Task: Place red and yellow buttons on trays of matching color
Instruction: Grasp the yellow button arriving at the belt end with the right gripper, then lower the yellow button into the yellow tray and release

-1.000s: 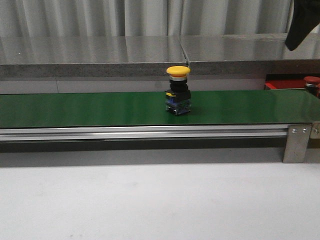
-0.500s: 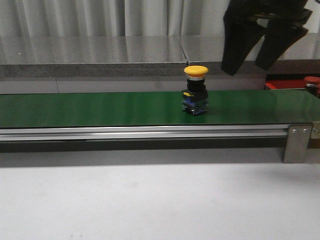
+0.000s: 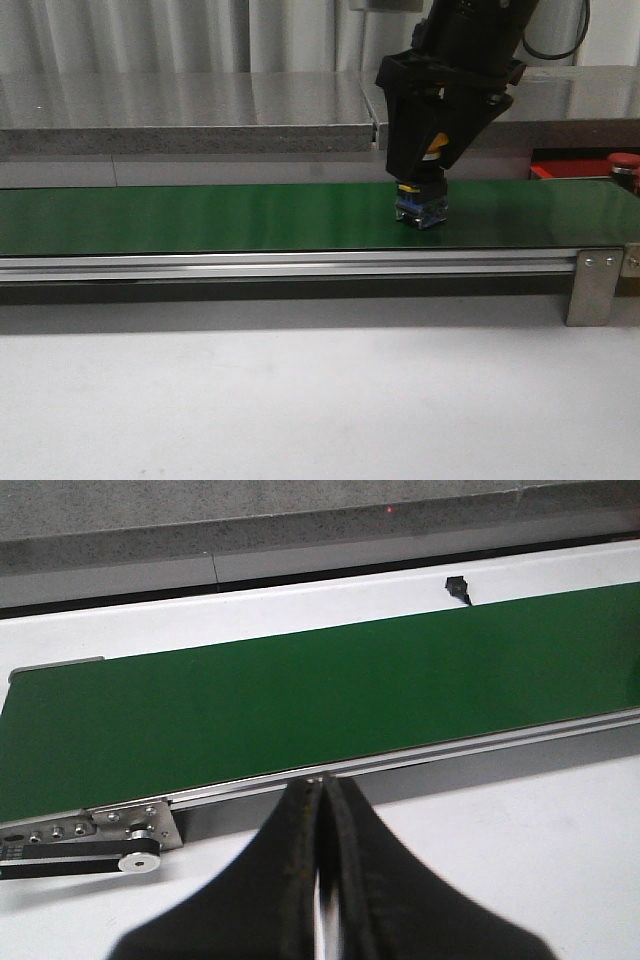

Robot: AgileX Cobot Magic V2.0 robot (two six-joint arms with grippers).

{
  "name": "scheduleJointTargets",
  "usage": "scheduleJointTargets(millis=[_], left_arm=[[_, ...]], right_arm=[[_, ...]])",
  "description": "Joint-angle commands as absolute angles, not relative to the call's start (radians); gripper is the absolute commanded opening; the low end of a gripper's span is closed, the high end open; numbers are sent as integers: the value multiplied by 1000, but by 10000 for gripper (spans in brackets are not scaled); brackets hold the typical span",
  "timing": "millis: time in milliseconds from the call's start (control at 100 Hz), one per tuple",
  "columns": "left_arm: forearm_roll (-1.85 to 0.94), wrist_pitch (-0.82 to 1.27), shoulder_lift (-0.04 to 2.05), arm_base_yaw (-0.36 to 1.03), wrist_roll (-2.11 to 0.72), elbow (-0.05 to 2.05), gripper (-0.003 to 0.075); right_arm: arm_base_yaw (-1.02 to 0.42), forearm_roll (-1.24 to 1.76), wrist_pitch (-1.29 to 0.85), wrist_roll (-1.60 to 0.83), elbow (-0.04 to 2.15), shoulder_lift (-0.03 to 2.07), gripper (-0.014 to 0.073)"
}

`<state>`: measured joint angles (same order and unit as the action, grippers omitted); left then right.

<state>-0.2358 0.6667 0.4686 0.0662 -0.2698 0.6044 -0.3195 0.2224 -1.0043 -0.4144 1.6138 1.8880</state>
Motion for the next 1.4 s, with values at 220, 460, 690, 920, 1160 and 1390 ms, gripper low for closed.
scheduleJointTargets(millis=[220, 460, 690, 920, 1160, 1390], left_arm=[[-254, 596, 472, 76, -268, 629, -19], [-254, 596, 472, 76, -268, 629, -19], [-254, 596, 472, 76, -268, 629, -19], [-254, 596, 472, 76, -268, 629, -19], [-254, 596, 472, 76, -268, 629, -19], [-254, 596, 472, 76, -268, 629, -19]], right_arm=[[-318, 230, -927, -367, 1646, 1827, 98], [-294, 228, -894, -200, 1560, 1738, 98], [-230, 222, -837, -141, 1388, 1599, 98], [-104, 222, -818, -104, 1231, 1465, 98], [59, 222, -782, -93, 1071, 1345, 98], [229, 222, -784, -93, 983, 1311, 98]])
